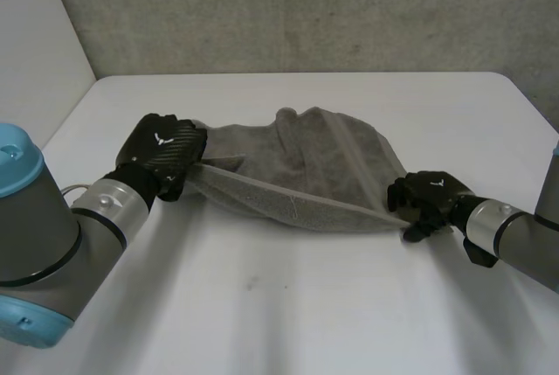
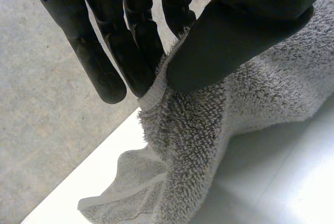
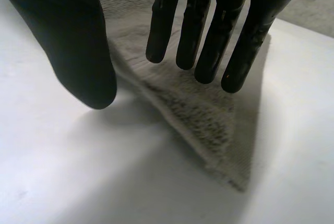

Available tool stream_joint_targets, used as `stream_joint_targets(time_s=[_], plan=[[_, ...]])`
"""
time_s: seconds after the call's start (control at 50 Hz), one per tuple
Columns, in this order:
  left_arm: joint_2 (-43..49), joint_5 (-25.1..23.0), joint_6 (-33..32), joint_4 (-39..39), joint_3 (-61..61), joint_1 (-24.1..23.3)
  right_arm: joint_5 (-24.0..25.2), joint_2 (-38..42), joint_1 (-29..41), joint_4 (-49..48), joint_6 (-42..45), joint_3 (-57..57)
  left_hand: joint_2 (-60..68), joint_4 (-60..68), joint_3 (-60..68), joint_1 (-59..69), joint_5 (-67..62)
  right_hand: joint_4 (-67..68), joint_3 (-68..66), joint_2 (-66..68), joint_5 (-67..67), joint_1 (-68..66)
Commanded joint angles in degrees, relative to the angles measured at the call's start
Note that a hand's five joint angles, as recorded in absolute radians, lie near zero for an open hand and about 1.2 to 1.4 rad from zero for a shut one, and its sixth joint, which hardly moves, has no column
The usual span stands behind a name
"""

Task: Fold the towel.

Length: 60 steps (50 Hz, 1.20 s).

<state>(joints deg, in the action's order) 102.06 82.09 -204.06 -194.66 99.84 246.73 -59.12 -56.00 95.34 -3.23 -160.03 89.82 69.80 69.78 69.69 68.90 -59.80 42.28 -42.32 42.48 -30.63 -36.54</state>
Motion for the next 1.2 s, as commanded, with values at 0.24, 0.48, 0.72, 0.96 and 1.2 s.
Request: stream_joint_targets(time_s=[0.24, 0.48, 0.72, 0.96, 1.2], plan=[[-3.62, 0.0, -0.11, 2.53, -1.14, 1.91, -5.31, -12.43, -0.34, 0.75, 0.34, -3.42, 10.2, 10.22, 10.31, 11.1, -10.2, 37.72, -37.68, 37.52, -39.37, -43.46], [-17.93, 0.26, -0.28, 13.51, -15.98, 2.0, -4.69, -32.86, -0.51, 23.0, 3.15, -19.86, 10.2, 10.22, 10.31, 11.1, -10.2, 37.72, -37.68, 37.52, -39.37, -43.46], [-10.74, -0.35, -1.07, 20.81, -18.81, 5.34, -8.9, -21.02, 2.81, 39.61, 18.26, -29.35, 10.2, 10.22, 10.31, 11.1, -10.2, 37.72, -37.68, 37.52, -39.37, -43.46], [14.4, -0.35, -6.26, 21.25, -24.43, 5.87, -19.72, 1.48, 11.35, 36.47, 23.54, -41.02, 10.2, 10.22, 10.31, 11.1, -10.2, 37.72, -37.68, 37.52, -39.37, -43.46], [12.11, 0.27, -7.84, -11.35, -36.3, 5.61, -28.07, -0.95, 15.75, -6.88, 18.18, -50.18, 10.2, 10.22, 10.31, 11.1, -10.2, 37.72, -37.68, 37.52, -39.37, -43.46]])
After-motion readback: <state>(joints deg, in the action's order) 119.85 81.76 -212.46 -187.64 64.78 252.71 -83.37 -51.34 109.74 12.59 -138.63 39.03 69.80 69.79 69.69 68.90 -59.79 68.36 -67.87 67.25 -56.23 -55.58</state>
